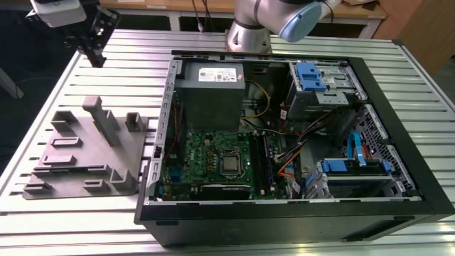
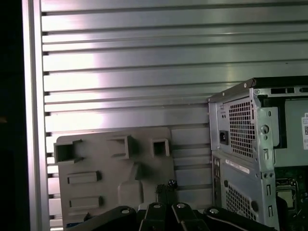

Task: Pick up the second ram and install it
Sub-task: 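Reach for the second ram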

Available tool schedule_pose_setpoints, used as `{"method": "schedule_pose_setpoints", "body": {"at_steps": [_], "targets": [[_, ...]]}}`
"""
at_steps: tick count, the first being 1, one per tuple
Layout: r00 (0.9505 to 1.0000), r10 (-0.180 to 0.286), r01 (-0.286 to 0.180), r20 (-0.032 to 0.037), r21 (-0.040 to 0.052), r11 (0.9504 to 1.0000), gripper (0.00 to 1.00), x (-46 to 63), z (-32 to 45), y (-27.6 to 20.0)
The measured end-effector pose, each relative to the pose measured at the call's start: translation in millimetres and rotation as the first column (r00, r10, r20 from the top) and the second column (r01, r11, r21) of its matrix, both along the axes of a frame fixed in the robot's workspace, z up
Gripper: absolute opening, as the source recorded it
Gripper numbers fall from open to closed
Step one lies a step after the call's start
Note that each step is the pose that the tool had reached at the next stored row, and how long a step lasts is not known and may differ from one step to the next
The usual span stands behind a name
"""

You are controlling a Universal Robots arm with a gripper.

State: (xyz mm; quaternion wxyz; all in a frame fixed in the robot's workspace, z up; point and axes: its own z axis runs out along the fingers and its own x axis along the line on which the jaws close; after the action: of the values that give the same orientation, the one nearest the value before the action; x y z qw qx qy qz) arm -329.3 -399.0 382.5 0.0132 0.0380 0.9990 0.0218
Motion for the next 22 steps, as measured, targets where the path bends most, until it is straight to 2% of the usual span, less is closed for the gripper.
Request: {"method": "schedule_pose_setpoints", "body": {"at_steps": [12,16,22], "targets": [[1.0000,0.000,0.000,-0.0001,0.0000,1.0000,0.07,-38.7,-3.5,-0.7],[1.0000,0.000,0.000,-0.0002,-0.0001,1.0000,0.07,-46.8,-6.4,-6.4],[1.0000,0.000,0.000,-0.0001,0.0000,1.0000,0.07,-55.4,-12.0,-18.9]]}}
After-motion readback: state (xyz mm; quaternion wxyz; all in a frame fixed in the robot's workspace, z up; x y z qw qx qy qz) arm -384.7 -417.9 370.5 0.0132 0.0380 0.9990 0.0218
